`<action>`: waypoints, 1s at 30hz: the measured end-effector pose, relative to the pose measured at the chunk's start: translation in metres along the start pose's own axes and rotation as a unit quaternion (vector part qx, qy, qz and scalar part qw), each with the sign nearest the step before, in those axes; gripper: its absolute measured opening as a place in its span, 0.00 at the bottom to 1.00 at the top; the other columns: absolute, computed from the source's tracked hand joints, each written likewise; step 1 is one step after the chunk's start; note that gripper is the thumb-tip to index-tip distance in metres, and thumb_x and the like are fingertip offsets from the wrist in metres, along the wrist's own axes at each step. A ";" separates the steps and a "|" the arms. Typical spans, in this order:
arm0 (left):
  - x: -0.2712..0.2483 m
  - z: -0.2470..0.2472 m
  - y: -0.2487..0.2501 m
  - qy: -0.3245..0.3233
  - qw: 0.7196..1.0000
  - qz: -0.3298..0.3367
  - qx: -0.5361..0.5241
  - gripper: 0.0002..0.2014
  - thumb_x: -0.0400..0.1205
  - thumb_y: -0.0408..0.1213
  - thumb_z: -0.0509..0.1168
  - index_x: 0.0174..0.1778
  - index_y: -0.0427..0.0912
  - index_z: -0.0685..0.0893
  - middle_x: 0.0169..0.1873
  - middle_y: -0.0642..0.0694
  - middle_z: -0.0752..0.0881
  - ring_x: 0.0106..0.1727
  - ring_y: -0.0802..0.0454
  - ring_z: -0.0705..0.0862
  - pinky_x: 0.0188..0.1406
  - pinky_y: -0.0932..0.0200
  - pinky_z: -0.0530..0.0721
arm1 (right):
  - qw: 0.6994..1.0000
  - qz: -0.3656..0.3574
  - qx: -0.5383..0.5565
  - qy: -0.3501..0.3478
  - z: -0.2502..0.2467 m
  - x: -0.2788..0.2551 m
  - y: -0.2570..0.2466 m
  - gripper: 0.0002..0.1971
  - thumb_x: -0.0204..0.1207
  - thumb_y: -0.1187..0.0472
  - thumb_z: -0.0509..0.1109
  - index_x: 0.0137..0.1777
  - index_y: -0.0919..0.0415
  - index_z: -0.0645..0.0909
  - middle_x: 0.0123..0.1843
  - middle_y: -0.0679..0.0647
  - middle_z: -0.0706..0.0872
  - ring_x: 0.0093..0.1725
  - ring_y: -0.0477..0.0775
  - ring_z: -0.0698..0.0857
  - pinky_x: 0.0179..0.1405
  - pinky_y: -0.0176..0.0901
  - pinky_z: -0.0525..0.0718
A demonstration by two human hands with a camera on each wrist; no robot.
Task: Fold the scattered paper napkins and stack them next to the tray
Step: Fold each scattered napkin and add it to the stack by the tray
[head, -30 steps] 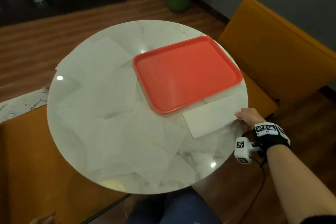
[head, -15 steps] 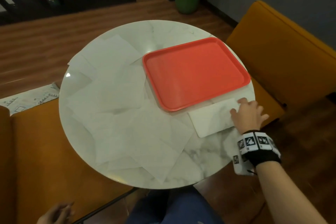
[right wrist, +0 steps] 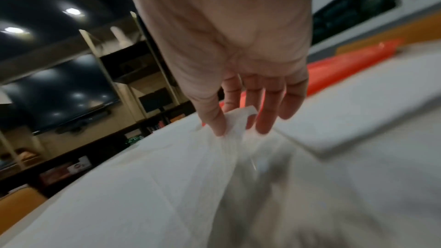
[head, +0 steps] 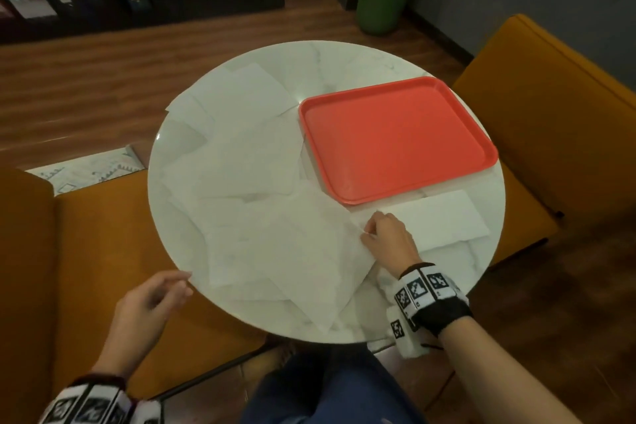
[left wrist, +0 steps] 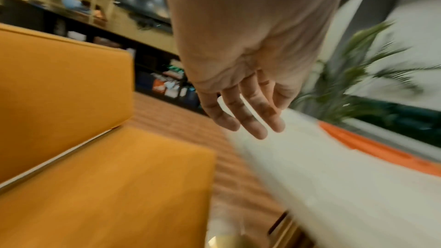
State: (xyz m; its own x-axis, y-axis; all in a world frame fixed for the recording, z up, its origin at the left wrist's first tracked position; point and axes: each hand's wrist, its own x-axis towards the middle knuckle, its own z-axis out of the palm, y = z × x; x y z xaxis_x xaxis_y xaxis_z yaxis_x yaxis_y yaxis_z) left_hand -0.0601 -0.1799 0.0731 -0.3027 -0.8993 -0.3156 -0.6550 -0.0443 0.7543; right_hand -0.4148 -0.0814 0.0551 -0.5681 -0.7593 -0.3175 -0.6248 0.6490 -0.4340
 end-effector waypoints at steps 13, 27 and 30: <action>0.048 0.027 0.164 -0.240 0.885 0.357 0.179 0.14 0.77 0.51 0.70 0.59 0.60 0.82 0.52 0.62 0.85 0.55 0.65 0.81 0.57 0.60 0.75 | 0.927 -0.239 0.264 -0.116 -0.112 -0.078 -0.076 0.11 0.68 0.71 0.77 0.48 0.58 0.85 0.44 0.47 0.89 0.47 0.39 0.86 0.47 0.33 0.83; 0.111 0.036 0.063 -0.202 0.950 0.143 0.192 0.07 0.83 0.39 0.66 0.54 0.44 0.86 0.48 0.49 0.83 0.50 0.48 0.80 0.47 0.62 0.70 | 0.983 -0.085 0.101 -0.130 -0.011 0.043 -0.057 0.05 0.72 0.68 0.72 0.47 0.67 0.84 0.35 0.53 0.81 0.37 0.50 0.80 0.30 0.30 0.75; 0.120 0.038 0.063 -0.116 0.969 0.142 0.168 0.10 0.81 0.38 0.68 0.57 0.40 0.87 0.50 0.43 0.84 0.49 0.49 0.78 0.49 0.60 0.71 | 0.988 -0.107 0.075 -0.081 -0.012 0.047 -0.062 0.06 0.73 0.66 0.72 0.49 0.64 0.84 0.34 0.49 0.80 0.37 0.46 0.78 0.32 0.23 0.72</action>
State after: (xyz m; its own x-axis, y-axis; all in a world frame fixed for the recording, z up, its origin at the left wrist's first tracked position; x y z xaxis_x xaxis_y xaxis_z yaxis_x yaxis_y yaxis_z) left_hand -0.1642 -0.2737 0.0607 -0.6262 -0.7304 -0.2729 -0.6984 0.3698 0.6128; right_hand -0.4090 -0.1573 0.0768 -0.3307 -0.8839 -0.3307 -0.6285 0.4677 -0.6215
